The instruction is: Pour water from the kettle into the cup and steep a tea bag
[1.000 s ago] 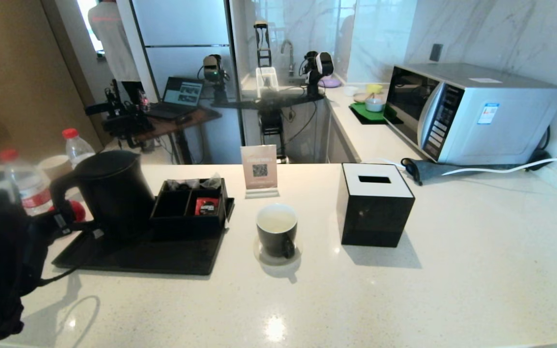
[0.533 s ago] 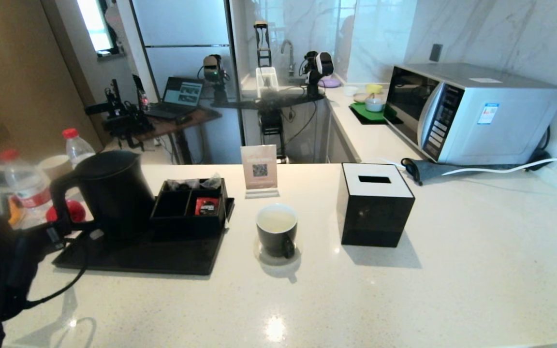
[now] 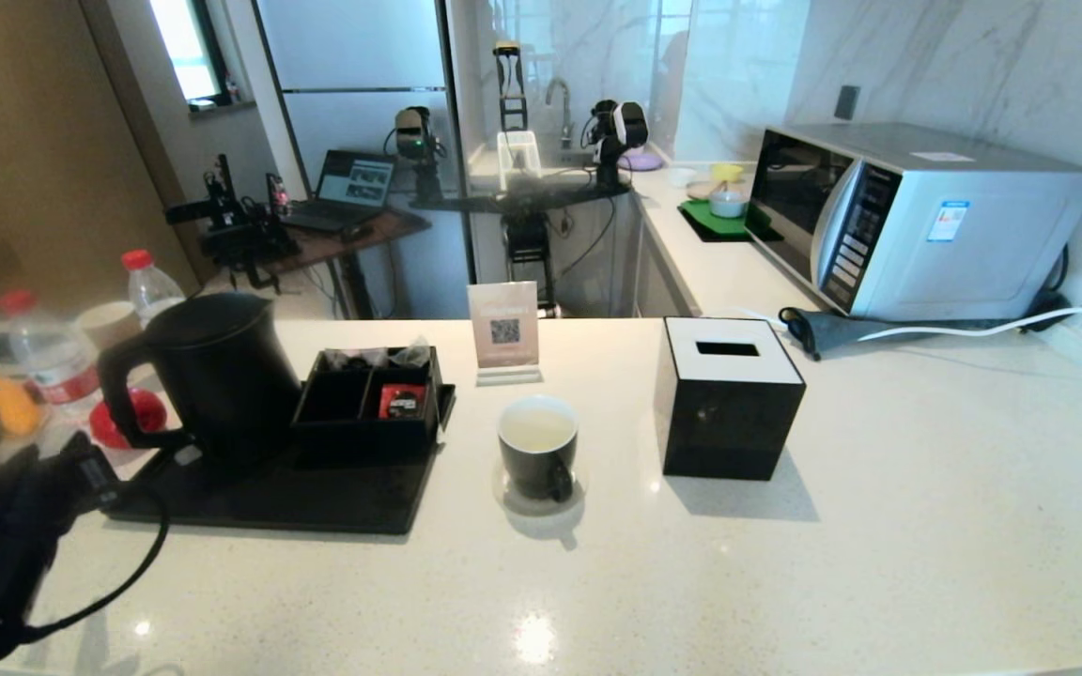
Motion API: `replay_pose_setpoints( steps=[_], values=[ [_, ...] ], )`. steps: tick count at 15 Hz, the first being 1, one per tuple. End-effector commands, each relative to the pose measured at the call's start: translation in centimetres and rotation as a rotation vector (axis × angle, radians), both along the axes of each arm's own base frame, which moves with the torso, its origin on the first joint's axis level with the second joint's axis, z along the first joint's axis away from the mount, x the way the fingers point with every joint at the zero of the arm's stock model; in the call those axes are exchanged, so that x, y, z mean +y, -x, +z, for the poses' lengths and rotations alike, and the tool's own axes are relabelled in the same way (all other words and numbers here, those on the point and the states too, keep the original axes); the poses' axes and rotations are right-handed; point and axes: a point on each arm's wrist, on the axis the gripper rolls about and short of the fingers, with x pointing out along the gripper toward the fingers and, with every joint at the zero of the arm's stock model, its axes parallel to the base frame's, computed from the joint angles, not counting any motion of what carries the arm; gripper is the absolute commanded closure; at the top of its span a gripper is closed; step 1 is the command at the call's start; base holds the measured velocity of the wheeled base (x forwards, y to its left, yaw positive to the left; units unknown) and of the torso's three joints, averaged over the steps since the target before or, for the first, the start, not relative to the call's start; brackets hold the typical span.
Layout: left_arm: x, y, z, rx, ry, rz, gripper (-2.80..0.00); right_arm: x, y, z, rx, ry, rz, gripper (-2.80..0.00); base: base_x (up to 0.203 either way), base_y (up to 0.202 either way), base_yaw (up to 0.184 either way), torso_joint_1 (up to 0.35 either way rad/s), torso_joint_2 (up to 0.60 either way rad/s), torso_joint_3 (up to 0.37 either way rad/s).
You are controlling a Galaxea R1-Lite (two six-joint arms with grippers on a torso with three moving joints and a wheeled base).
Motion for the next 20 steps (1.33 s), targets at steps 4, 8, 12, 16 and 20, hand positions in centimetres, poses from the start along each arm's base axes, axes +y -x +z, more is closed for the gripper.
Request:
replay_pose_setpoints(
  steps=[4, 8, 12, 16, 20],
  values=[
    [-0.9, 2.5, 1.1, -0.062, -0.003, -0.132, 0.00, 0.0, 0.0, 0.0, 0.000, 0.000, 0.001, 0.00, 0.000, 0.000, 0.000, 0.000, 0.00, 0.000],
    [-1.3, 3.0, 1.4, -0.073, 0.001, -0.238, 0.00, 0.0, 0.0, 0.0, 0.000, 0.000, 0.001, 0.00, 0.000, 0.000, 0.000, 0.000, 0.00, 0.000],
    [-2.2, 3.5, 2.0, -0.091, 0.001, -0.421, 0.00, 0.0, 0.0, 0.0, 0.000, 0.000, 0.001, 0.00, 0.000, 0.000, 0.000, 0.000, 0.00, 0.000],
    [-3.2, 4.2, 2.5, -0.096, 0.002, -0.518, 0.00, 0.0, 0.0, 0.0, 0.000, 0.000, 0.001, 0.00, 0.000, 0.000, 0.000, 0.000, 0.00, 0.000],
    [-3.3, 4.7, 2.2, -0.054, 0.024, -0.515, 0.00, 0.0, 0.0, 0.0, 0.000, 0.000, 0.001, 0.00, 0.000, 0.000, 0.000, 0.000, 0.00, 0.000]
  ],
)
